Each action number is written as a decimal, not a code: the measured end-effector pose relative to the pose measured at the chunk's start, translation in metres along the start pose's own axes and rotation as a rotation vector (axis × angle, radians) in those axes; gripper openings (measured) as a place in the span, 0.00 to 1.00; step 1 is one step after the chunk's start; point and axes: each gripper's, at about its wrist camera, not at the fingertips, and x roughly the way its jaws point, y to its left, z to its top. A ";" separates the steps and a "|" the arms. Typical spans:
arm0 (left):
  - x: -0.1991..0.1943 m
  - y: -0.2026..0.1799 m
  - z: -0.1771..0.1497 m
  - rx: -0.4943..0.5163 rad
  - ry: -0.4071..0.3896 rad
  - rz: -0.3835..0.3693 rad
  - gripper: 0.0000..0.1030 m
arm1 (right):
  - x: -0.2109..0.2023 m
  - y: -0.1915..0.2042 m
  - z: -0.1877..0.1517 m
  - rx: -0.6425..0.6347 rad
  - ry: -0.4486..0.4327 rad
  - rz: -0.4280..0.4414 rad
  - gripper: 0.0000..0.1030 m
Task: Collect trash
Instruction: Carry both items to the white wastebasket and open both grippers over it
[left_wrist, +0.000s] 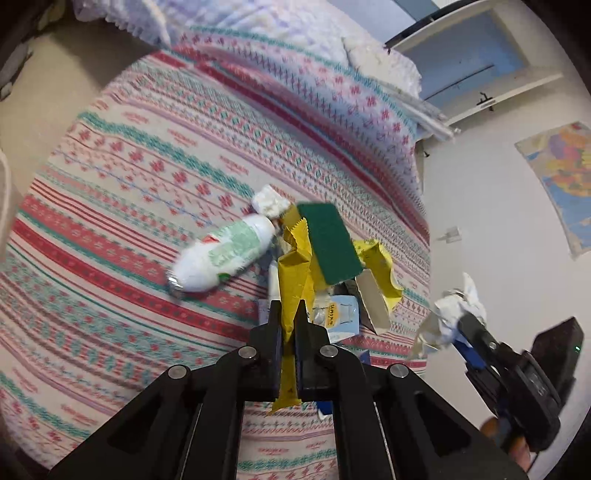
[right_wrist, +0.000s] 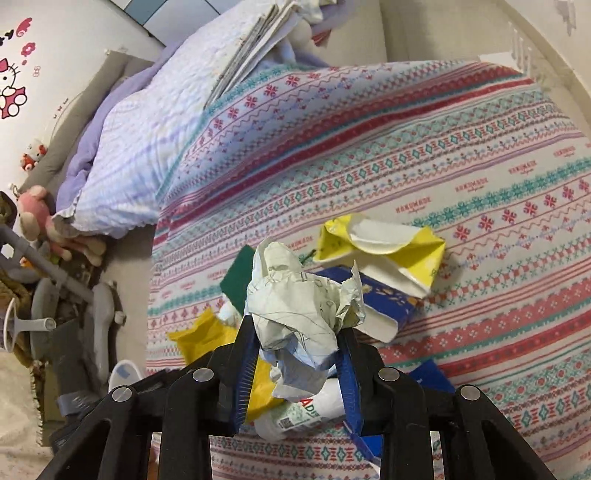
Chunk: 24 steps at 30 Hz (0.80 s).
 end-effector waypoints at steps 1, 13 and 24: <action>-0.007 0.005 0.002 0.003 -0.009 -0.004 0.05 | 0.000 0.002 -0.001 -0.004 -0.004 0.004 0.35; -0.123 0.113 0.043 -0.047 -0.168 0.170 0.05 | 0.023 0.055 -0.011 -0.107 -0.025 0.030 0.35; -0.149 0.285 0.083 -0.221 -0.159 0.432 0.05 | 0.082 0.123 -0.049 -0.261 0.047 0.087 0.35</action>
